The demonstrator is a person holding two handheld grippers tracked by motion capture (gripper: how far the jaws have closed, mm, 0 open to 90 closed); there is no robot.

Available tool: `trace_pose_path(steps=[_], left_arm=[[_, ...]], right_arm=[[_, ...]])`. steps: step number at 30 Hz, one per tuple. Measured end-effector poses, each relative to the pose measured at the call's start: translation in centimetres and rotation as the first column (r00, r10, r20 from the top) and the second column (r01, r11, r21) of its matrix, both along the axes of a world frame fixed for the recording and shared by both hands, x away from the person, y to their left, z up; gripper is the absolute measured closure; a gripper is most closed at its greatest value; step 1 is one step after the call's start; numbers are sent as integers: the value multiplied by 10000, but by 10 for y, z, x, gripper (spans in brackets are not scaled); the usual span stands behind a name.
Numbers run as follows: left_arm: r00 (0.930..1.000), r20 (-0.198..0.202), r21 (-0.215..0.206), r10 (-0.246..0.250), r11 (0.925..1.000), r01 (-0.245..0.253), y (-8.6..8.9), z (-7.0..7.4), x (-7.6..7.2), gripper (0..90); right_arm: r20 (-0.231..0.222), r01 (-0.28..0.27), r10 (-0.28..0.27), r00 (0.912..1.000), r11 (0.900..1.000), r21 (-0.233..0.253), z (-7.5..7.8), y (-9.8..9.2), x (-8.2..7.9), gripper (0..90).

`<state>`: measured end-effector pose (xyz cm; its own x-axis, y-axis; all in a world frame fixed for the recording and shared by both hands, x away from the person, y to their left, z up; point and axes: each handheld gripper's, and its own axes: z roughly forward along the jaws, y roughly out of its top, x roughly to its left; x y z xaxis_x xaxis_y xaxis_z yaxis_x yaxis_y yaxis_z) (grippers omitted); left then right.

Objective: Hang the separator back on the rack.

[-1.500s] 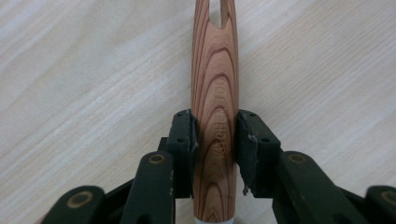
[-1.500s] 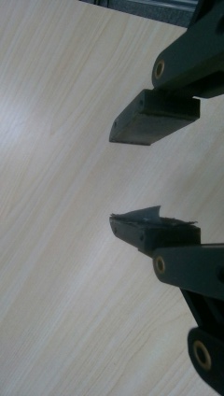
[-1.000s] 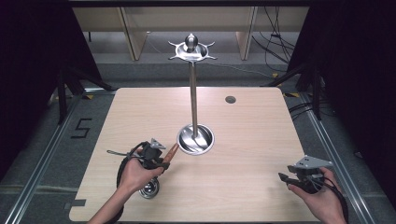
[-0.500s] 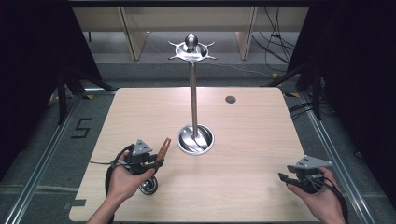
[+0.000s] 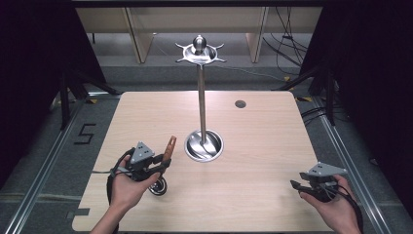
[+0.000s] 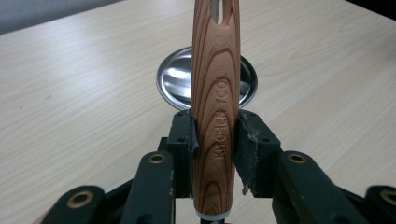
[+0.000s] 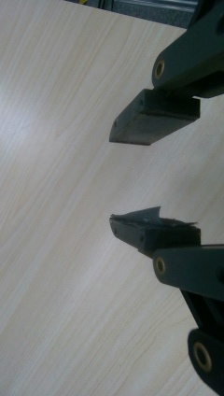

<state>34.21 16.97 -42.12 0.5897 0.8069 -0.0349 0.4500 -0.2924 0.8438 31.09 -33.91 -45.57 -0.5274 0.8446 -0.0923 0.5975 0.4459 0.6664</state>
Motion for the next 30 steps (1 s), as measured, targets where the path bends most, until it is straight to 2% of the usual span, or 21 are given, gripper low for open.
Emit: trace_pose_path(steps=[4,6,9,10,12,15,18,21,25,26,27,30], left_arm=[[9998,204,-212,-20,9998,24,0,3,0,678],[9992,392,-343,-6,9994,19,1,5,0,678],[9968,796,-582,41,9983,5,1,10,-1,677],[9968,796,-582,41,9983,5,1,10,-1,678],[9931,1167,-659,-82,9977,159,2,14,-1,677],[9920,1264,-628,-69,9979,149,2,16,-1,677],[9906,1368,-780,-101,9967,209,2,19,0,677],[9864,1629,-813,-212,9961,348,3,23,1,677],[9836,1784,-864,-250,9954,410,4,26,2,677],[9827,1834,-854,-249,9955,412,4,27,2,677],[9816,1889,-882,-285,9950,458,4,28,3,677],[9765,2128,-964,-345,9938,561,4,32,4,677]], right_arm=[[-44,64,-64,10000,10000,46,0,1,-1,531],[18,-76,77,10000,10000,-41,0,-1,1,531],[9,-54,54,10000,10000,-21,0,0,0,530],[-12,-20,20,10000,10000,4,0,0,0,531],[-25,17,-17,10000,10000,31,0,0,0,530],[-23,20,-20,10000,10000,36,0,0,0,530],[-19,10,-10,10000,10000,24,0,0,0,530],[13,11,-11,10000,10000,15,0,0,0,529],[38,-85,85,10000,10000,-11,0,0,0,528],[-193,139,-136,9997,9998,163,1,2,-1,528],[-193,139,-136,9997,9998,163,1,2,-1,528],[45,-90,91,9999,10000,-8,0,0,0,527]])
